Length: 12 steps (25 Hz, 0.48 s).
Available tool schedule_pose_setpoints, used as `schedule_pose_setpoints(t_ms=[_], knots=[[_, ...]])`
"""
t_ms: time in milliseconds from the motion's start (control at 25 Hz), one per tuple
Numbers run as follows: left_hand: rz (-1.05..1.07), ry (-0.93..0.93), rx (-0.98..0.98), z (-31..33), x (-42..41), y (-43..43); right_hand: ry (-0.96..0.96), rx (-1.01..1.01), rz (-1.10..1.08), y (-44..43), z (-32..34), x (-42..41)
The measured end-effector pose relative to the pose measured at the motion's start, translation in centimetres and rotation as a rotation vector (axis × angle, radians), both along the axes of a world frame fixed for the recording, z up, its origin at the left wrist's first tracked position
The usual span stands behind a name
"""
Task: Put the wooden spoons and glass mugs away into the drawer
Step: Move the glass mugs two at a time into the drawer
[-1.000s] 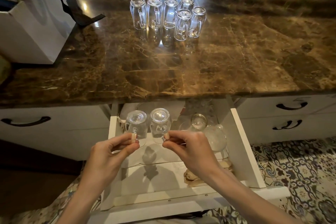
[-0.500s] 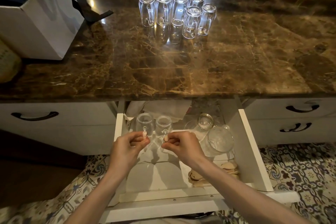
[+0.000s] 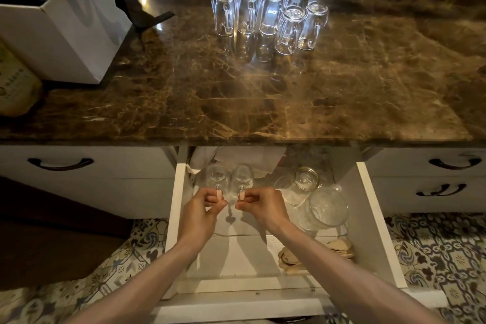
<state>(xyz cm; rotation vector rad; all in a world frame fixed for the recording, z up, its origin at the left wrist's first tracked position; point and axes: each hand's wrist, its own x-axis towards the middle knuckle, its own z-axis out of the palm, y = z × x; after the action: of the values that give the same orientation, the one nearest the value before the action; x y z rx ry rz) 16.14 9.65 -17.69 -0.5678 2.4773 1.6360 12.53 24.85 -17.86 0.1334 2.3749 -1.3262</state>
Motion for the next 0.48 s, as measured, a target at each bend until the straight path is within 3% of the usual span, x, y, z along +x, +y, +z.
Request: schedule_pose_setpoints(t_ms=[480], knots=[[0.119, -0.053, -0.037, -1.4, -2.2, 0.2, -0.033, 0.012, 0.015, -2.1, -0.5, -0.7]])
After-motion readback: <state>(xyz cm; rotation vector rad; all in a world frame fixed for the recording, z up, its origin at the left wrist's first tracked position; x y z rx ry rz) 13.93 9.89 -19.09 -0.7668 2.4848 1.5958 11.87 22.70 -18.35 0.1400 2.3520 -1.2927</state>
